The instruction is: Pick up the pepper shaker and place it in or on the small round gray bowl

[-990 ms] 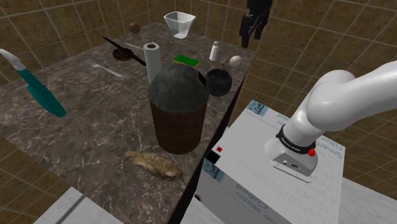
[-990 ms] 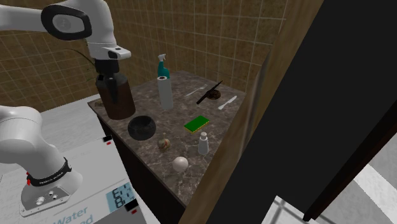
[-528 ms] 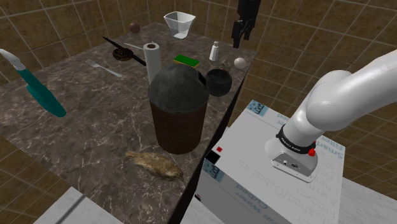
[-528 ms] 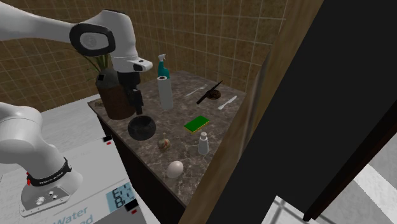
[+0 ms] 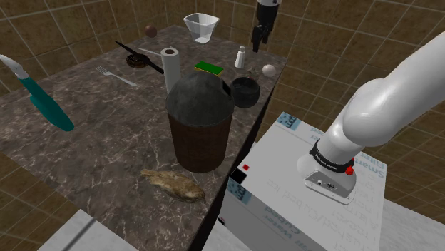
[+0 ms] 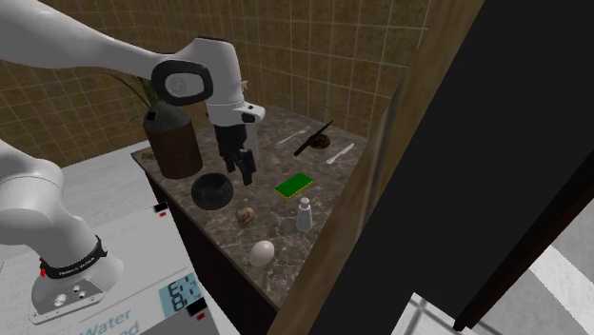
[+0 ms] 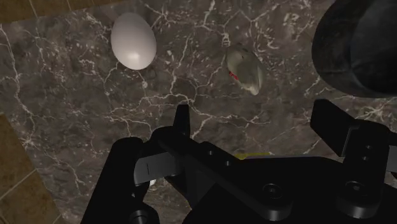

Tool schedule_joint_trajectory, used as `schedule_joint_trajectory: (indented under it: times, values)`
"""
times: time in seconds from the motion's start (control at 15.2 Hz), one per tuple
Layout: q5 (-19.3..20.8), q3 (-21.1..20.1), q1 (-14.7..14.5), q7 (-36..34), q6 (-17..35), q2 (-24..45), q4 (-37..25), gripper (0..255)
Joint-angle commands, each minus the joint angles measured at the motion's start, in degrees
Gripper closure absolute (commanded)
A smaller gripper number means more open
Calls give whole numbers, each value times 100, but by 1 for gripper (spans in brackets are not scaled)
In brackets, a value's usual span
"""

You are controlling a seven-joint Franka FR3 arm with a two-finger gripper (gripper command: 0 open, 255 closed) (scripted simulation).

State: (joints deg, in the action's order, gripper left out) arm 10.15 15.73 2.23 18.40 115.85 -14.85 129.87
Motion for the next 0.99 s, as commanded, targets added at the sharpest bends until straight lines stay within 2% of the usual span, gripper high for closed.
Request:
schedule_joint_trajectory:
  times: [0.0, 0.46, 0.79, 0.92]
  values:
    - [-73, 141, 9, 302, 287, 403, -204, 0]
    - [-658, 416, 118, 1375, 903, 1900, -1311, 0]
    - [-1192, 393, 362, 2109, 1080, 3005, -2357, 0]
    - [-1260, 367, 412, 2190, 1148, 3166, -2462, 0]
